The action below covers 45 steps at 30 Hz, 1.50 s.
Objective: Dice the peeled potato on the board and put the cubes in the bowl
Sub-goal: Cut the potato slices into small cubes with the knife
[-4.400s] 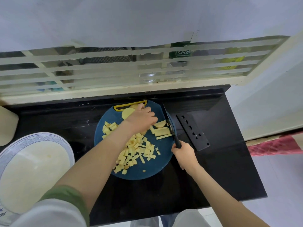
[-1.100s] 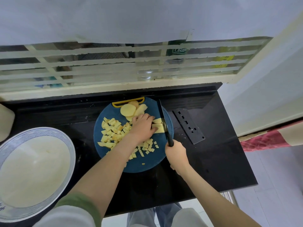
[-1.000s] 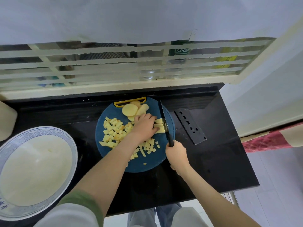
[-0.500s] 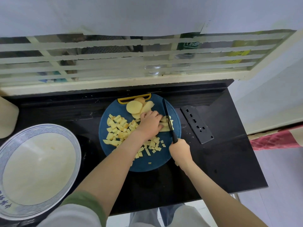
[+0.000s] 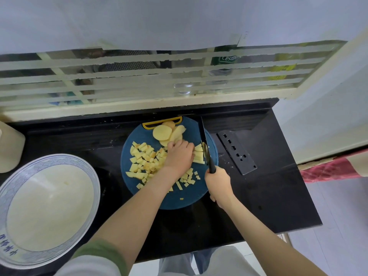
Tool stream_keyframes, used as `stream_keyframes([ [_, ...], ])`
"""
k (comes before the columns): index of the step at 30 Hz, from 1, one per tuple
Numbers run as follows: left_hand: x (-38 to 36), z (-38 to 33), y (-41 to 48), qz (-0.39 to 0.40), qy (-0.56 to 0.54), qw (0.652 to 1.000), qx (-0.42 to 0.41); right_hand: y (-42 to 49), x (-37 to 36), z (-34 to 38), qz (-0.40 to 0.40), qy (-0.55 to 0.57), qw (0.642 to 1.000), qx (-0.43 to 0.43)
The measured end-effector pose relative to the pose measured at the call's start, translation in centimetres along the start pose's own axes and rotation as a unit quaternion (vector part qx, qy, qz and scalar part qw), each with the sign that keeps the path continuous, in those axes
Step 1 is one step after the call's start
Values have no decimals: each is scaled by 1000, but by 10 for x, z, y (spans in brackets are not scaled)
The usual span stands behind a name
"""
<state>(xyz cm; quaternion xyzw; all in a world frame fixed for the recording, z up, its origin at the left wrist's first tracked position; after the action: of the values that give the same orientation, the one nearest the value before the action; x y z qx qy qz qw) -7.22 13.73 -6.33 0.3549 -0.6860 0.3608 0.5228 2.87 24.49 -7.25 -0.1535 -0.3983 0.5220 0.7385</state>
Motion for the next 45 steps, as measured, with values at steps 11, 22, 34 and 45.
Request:
stream_keyframes([
  [11,3,-1,3,6,2,1000,5,-11,-9,-8,10,-34,999,-5],
  [22,-4,2,7,21,-29,999,-24,-1,-12,-14,0,-71,997,-30],
  [34,0,-3,1,28,-41,999,-15,6,-7,0,15,30,999,-32],
  [45,8,3,-16,16,-4,999,33,-18,-6,-11,28,22,999,-11],
])
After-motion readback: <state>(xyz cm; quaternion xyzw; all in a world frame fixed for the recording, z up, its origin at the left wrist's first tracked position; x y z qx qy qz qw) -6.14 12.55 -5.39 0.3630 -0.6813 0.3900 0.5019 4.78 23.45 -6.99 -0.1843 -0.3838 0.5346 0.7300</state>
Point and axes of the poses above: each hand's wrist, its own y-axis towards the middle knuckle, its own x-axis out of the back of the hand, z = x × y, the point moved 6 cm from there along y, towards the middle knuckle, and after that the axes turned 3 degrees about y, right-handed, at the moved point
